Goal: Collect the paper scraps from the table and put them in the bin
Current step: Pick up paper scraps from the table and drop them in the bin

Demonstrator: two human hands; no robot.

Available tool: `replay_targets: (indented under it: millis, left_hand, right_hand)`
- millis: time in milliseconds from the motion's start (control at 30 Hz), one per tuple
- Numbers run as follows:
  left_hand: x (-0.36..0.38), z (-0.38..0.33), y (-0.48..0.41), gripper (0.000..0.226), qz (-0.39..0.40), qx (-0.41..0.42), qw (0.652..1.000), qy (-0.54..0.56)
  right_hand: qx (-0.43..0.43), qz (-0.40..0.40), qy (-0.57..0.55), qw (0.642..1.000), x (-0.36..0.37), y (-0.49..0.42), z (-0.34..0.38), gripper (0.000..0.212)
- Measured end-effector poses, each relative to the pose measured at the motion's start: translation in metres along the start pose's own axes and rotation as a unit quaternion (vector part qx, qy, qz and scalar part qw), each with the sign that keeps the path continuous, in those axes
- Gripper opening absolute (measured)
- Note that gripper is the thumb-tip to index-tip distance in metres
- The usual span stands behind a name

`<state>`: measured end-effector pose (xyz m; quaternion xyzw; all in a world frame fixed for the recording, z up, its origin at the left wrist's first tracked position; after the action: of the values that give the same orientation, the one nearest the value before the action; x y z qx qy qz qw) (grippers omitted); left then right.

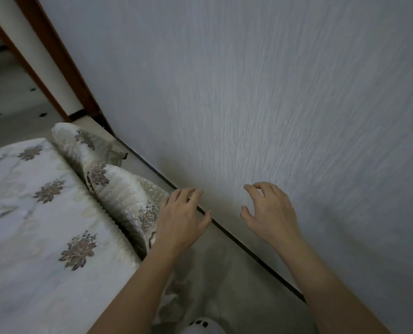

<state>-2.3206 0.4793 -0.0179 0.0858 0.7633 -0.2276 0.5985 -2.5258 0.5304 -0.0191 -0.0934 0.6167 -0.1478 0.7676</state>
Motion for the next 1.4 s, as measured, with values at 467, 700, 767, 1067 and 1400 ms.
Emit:
replay_targets:
  millis: [467,700,767,1067,1400]
  left_hand:
    - [0.029,0.092,-0.124,0.056,-0.035,-0.131,0.991,-0.020]
    - [0.027,0.167,-0.203,0.056,-0.066,-0.196,0.978,-0.029]
    - [0.021,0.188,-0.217,0.055,-0.087,-0.212,0.973,-0.030]
    - [0.008,0.272,-0.222,0.055,-0.092,-0.317,0.942,-0.065]
    - [-0.014,0.368,-0.204,0.053,-0.129,-0.435,0.888,-0.079]
  right_hand:
    - [-0.147,0.020,-0.016,0.989,0.078,-0.185,0.034,0.046]
    - [-0.214,0.044,-0.033,0.975,0.126,-0.309,0.079,0.046]
    - [-0.236,0.040,-0.045,0.970,0.136,-0.336,0.097,0.045]
    - [-0.338,0.037,-0.081,0.937,0.184,-0.403,0.176,0.040]
    - [-0.413,0.072,-0.133,0.898,0.237,-0.478,0.294,0.045]
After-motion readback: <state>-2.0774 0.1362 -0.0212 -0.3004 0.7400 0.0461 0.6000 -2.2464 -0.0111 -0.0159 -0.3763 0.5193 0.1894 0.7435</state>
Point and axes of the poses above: each hand's wrist, its own y-axis away from the middle knuckle, its own x-axis out of the palm, z = x × y, the point moved 5 cm from there along -y, towards the middle knuckle, and after that the axes turned 3 degrees about y, right-handed, at the moved point
